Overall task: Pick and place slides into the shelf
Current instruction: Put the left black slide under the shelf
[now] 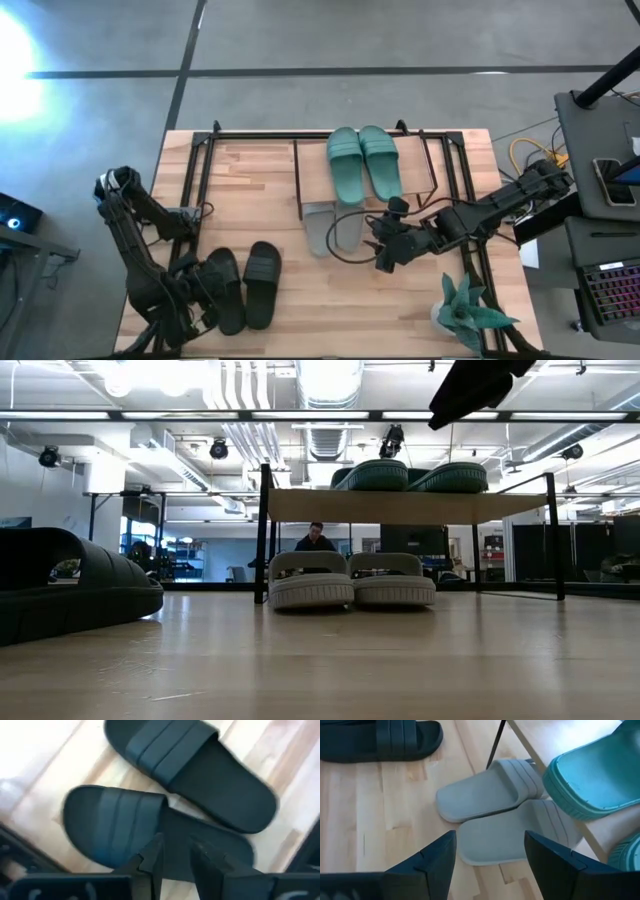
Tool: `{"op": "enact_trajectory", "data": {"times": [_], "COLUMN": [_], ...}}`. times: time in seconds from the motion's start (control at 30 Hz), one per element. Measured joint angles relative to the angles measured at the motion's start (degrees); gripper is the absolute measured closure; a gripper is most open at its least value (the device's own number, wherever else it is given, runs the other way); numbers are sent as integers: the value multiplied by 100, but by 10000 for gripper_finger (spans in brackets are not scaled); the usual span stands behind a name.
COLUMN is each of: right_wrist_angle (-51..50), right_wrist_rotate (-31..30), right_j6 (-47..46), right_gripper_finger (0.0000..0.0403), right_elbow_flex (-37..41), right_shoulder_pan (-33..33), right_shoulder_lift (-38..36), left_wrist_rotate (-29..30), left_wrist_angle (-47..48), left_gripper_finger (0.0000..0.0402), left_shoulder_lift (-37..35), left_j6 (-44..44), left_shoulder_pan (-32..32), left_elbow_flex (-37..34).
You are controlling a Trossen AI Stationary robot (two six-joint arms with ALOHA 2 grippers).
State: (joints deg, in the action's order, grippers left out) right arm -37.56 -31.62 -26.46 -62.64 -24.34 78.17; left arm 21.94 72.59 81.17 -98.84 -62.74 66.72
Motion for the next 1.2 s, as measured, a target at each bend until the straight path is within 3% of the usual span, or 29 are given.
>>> {"op": "enact_trajectory", "data": {"times": [0.43, 0.73, 1.2], "right_wrist_angle": [-367, -416, -409], "right_wrist_rotate": [0, 2, 7], "right_j6": [-50, -55, -109], "right_gripper_finger": [177, 177, 177], "right_elbow_flex": [162, 332, 397], "right_shoulder_pan": [0, 0, 14], "right_shoulder_lift": [0, 0, 0], "left_wrist_rotate": [-519, -858, -958], "left_wrist_angle": [-511, 805, 817], "left_gripper_finger": [271, 268, 268], "left_shoulder_lift": [583, 1577, 2151], "left_j6": [511, 138, 112], "left_shoulder_pan": [-4, -2, 11], "left_elbow_flex": [-6, 201, 713]}}
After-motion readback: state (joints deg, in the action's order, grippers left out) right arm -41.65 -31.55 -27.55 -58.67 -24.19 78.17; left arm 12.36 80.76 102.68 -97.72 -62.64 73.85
